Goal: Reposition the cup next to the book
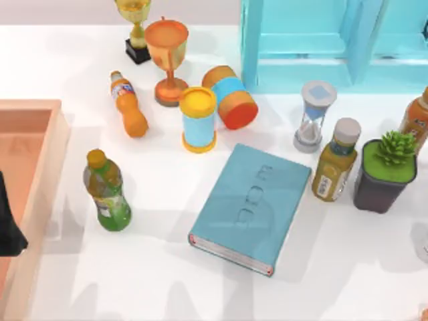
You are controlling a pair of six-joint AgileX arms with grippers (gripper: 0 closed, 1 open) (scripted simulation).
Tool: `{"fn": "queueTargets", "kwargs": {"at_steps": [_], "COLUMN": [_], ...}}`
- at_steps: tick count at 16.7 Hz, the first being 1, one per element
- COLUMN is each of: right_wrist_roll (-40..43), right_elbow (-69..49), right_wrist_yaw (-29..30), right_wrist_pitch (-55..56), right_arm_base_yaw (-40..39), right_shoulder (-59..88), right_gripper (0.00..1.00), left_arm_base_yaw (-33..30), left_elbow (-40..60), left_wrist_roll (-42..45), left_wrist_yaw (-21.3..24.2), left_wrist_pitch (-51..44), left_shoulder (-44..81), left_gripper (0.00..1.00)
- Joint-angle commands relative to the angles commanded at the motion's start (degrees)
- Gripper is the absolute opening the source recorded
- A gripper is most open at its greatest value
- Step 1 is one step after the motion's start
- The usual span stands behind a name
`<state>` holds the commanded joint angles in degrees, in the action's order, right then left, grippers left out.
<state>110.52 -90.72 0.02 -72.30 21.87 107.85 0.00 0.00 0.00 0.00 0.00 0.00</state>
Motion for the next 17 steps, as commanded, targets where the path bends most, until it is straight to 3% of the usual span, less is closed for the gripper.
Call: {"fn": "queueTargets", "kwargs": {"at_steps": [8,17], "right_wrist_roll": [0.5,0.4], "right_elbow": [0.5,15.0], "right_wrist_yaw": [0.0,0.0], "right_wrist_pitch": [0.6,20.4], "right_arm_base_yaw": [-0.1,0.0], "right_shoulder": [0.8,5.9], "right_gripper": [1.0,1.0], "left_arm_base_yaw": [0.0,0.0], "left_elbow": [0.0,0.0], "left_wrist_roll": [0.0,0.0], "left_wrist_yaw": [0.0,0.0], "left_wrist_pitch": [0.0,0.0], "left_shoulder": [0.0,0.0], "left_gripper": [1.0,1.0]}}
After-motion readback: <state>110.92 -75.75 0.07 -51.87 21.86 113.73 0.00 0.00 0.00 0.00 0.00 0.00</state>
